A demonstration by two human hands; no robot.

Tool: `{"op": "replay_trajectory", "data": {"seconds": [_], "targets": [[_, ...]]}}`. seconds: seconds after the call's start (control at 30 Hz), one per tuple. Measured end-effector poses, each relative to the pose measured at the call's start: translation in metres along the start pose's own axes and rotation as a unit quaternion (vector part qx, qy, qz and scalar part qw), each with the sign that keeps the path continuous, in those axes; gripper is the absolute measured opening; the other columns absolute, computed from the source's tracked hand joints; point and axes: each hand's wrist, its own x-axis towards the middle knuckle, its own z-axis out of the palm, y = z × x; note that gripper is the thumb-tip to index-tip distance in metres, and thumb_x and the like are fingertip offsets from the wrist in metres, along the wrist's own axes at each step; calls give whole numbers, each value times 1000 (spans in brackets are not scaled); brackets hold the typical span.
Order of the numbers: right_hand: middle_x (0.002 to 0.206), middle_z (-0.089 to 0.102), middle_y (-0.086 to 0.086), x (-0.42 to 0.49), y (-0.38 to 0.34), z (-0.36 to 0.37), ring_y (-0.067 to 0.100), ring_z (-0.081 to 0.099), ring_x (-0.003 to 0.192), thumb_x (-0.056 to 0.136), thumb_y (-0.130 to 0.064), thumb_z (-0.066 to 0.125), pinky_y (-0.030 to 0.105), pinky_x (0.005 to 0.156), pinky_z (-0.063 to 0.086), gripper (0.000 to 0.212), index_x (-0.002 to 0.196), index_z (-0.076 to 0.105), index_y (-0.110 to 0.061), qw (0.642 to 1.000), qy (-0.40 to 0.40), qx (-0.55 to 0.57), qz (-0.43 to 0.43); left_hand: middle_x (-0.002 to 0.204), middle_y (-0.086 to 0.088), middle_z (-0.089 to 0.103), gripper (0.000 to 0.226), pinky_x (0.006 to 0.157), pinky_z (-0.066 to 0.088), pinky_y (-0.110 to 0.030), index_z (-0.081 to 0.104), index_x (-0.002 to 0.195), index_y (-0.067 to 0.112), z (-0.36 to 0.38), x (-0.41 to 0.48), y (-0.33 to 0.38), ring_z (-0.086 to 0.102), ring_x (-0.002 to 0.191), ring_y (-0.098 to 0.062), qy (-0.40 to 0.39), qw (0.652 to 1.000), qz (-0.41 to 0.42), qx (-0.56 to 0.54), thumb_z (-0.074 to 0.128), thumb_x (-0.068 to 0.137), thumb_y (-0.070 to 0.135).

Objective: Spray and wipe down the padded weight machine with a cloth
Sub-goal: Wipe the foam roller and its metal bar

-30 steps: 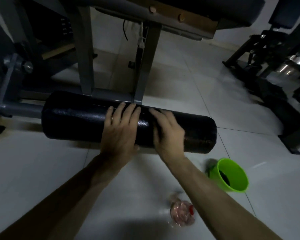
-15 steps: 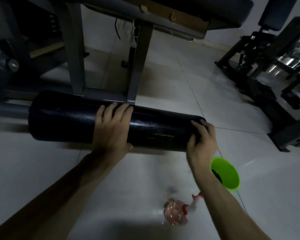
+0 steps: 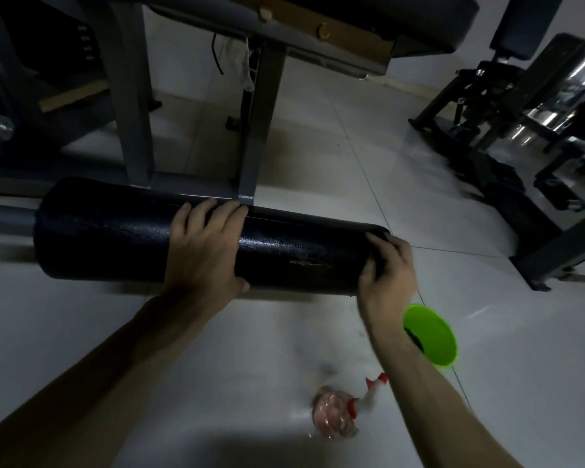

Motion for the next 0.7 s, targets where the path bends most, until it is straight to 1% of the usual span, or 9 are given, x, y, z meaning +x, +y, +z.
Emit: {"op": "replay_trajectory", "data": {"seconds": [0.1, 0.23, 0.27, 0.33, 0.4, 0.47, 0.57, 0.63, 0.7], "targets": [[126, 65, 8, -18, -61, 35, 21, 63, 116, 79, -3, 54, 22, 101, 48, 47, 119, 76, -14, 994, -44, 51, -82, 144, -4, 55, 121, 117, 26, -54, 54, 142, 13, 3, 1, -3, 46, 135, -33, 6, 1000, 3, -14, 93, 32, 44], [131, 64, 9, -33, -119, 56, 22, 63, 123, 85, -15, 54, 36, 93, 57, 42, 122, 74, -13, 957, -169, 85, -220, 147, -8, 55, 99, 118, 25, -50, 51, 145, 9, 3, 1, -11, 44, 140, -33, 23, 999, 22, -39, 62, 61, 62], [133, 63, 10, -30, -116, 53, 23, 63, 125, 85, -13, 56, 39, 93, 58, 42, 124, 73, -13, 948, -188, 84, -243, 151, -8, 51, 102, 120, 23, -48, 47, 148, 9, 2, 1, -14, 40, 144, -32, 22, 999, 22, -39, 66, 62, 63], [136, 62, 10, -22, -89, 37, 23, 61, 128, 82, -3, 61, 39, 96, 57, 47, 126, 71, -12, 941, -195, 64, -269, 158, -10, 43, 123, 123, 22, -49, 42, 151, 8, -1, -4, -19, 29, 151, -31, 9, 999, 10, -33, 88, 50, 61], [137, 61, 9, -12, -51, 15, 22, 60, 129, 79, 4, 63, 36, 99, 55, 51, 127, 71, -12, 953, -164, 37, -251, 161, -13, 37, 130, 123, 22, -54, 44, 149, 9, -5, -10, -27, 24, 153, -35, 20, 1000, -10, -11, 92, 43, 66], [137, 62, 7, -8, -28, 1, 18, 60, 126, 78, 4, 61, 34, 100, 53, 51, 125, 72, -14, 974, -118, 14, -193, 162, -17, 34, 129, 122, 20, -60, 47, 147, 9, -8, -16, -40, 22, 153, -40, 31, 999, -29, 5, 90, 42, 72], [133, 63, 8, -18, -40, 10, 17, 60, 121, 80, 0, 58, 33, 99, 50, 45, 120, 74, -14, 989, -74, 15, -124, 165, -19, 25, 130, 123, 14, -61, 45, 147, 10, -17, -26, -64, 16, 154, -40, 56, 997, -62, -2, 89, 42, 73], [132, 63, 9, -27, -71, 30, 22, 64, 119, 80, -1, 58, 28, 100, 50, 44, 119, 75, -13, 986, -84, 40, -139, 167, -19, 20, 133, 123, 12, -61, 41, 150, 10, -21, -35, -79, 13, 155, -39, 77, 994, -77, -9, 90, 43, 71], [130, 63, 10, -39, -111, 53, 25, 66, 118, 80, -1, 58, 30, 97, 53, 44, 119, 75, -13, 973, -113, 71, -186, 167, -20, 18, 136, 123, 13, -61, 37, 152, 9, -25, -43, -95, 13, 154, -39, 101, 989, -106, -22, 85, 45, 77]]}}
